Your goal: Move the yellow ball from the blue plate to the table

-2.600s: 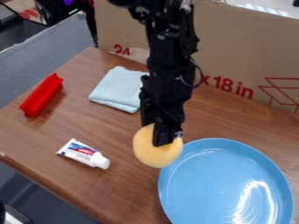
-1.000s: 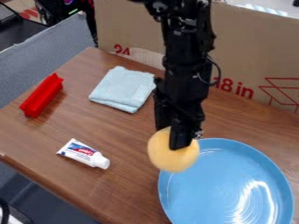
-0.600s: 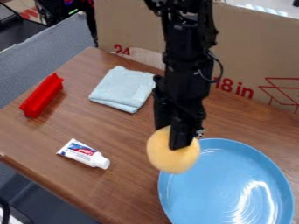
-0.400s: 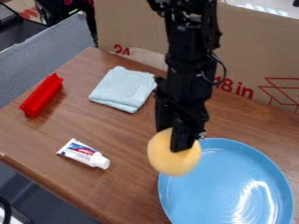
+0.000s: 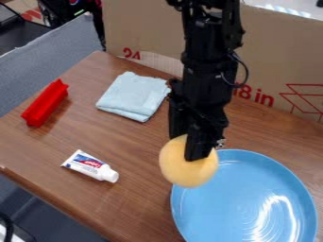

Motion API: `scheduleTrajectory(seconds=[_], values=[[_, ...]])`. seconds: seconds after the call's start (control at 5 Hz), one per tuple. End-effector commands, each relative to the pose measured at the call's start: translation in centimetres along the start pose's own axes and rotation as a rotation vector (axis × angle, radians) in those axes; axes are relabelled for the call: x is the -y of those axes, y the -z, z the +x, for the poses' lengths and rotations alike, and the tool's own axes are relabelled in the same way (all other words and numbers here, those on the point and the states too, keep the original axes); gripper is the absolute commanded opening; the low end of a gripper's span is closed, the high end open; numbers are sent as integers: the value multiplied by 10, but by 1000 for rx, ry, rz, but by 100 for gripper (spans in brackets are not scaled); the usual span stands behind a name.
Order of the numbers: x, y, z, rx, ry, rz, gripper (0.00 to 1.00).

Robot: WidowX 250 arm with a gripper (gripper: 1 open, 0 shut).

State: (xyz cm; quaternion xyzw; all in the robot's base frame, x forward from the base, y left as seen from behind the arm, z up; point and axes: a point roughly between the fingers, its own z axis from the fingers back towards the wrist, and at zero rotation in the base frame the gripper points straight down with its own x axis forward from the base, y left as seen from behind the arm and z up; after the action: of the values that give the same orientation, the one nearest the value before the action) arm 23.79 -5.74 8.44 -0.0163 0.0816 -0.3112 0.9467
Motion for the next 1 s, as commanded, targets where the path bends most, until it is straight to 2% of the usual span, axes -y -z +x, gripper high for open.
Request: scheduleTrajectory(seconds=[0.0,0.2,0.6,0.8], values=[[5,-22,0,62,-4,35,0],[-1,-17,4,60,-21,47,0],[-5,-26,5,61,-28,69,0],[-24,-55,4,41,-28,111,0]])
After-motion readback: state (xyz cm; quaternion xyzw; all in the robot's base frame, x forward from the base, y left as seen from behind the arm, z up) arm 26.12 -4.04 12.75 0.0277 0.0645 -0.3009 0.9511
